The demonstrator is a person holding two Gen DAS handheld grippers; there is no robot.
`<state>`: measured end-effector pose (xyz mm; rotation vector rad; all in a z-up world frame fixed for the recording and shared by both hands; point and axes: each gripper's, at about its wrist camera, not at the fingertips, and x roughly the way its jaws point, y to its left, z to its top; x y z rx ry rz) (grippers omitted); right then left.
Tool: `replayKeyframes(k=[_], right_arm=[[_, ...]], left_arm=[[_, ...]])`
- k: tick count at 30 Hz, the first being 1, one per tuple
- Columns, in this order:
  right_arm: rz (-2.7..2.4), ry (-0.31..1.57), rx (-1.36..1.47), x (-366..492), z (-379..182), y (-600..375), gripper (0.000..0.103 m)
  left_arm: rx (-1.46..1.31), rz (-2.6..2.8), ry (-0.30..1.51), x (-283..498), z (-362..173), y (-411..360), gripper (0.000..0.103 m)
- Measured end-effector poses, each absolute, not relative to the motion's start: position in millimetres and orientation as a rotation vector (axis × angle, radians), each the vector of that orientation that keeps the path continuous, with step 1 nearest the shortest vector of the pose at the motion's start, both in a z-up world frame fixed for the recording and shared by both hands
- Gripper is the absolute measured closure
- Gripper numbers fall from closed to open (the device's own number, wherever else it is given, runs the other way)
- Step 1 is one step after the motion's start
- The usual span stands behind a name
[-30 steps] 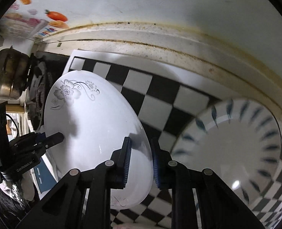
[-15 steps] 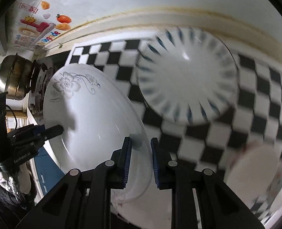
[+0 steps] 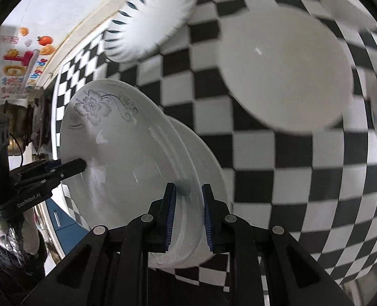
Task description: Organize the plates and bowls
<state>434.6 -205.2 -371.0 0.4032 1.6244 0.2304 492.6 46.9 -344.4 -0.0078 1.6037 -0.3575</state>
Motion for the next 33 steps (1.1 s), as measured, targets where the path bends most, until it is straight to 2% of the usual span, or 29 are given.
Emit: replayKeyframes(k=[6,11,28,33], right_arm=[[0.213,1.642,0.402,411,-384,-212,0.082],[0.202,1.636,0.348,411,-383,-202,0.082],[0.109,1.719,0.316,430,-383,-184,0.081],[0.057,1.731,0.208,436,-375,-172,0.077]], left_arm=[[0.105,-0.347,1.606,482,-357,25,0.076],[0.19,-0.313,1.605,476,-367,16,0.077],[0.161,-0.267,1.643,465,-372,23,0.077],[0.17,-0.27,1.659,454,-378,23,0.077]])
